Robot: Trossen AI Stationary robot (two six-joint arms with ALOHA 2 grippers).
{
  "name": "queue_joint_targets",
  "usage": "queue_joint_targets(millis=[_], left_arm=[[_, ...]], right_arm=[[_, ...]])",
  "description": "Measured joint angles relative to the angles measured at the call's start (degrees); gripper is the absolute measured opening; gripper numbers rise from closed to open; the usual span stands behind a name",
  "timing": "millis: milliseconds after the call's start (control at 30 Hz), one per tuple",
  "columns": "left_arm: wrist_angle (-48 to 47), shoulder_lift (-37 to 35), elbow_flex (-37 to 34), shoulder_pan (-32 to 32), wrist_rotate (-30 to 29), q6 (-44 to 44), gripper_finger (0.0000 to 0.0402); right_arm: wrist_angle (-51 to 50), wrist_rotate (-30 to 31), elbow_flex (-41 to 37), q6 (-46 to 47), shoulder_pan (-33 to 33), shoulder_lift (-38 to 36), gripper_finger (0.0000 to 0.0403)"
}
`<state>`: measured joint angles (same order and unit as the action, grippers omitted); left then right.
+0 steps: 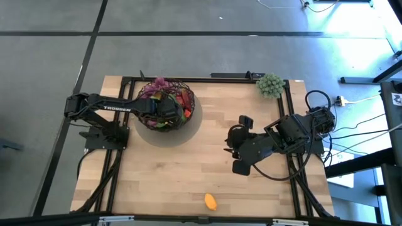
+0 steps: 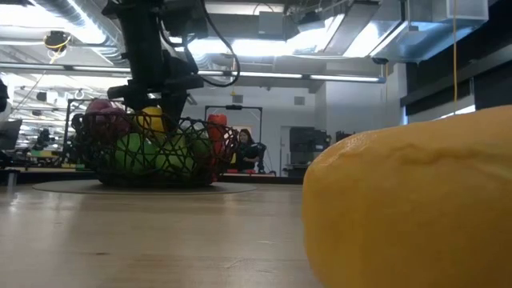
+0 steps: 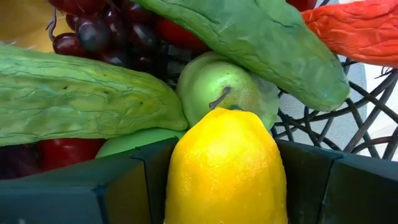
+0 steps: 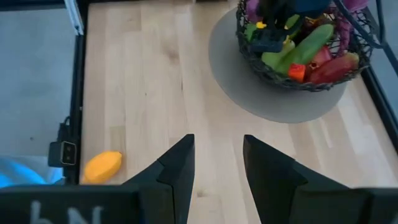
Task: Build produce basket
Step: Put the left yellow lemon into the black wire basket, then put the yellow lemon into the black wire basket
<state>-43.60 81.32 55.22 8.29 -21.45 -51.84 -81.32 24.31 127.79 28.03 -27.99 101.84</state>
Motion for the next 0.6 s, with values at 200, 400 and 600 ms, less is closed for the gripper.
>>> queue_joint_targets(millis=[200,400,600], left_arm=[[-0.01,0.0,0.0,0.0,1.57,0.11,0.0221],[0.06,0.0,0.0,0.0,2.8,1.52,0.0261],[-0.76,-0.08,0.0,-0.21,3.52,5.86,0.0284]], right_arm=[[1.51,-0.17,0.0,0.0,0.0,0.0,0.0136],[1.49,-0.09,0.0,0.0,0.0,0.0,0.0136],[1.46,-0.06,0.0,0.0,0.0,0.0,0.0136]])
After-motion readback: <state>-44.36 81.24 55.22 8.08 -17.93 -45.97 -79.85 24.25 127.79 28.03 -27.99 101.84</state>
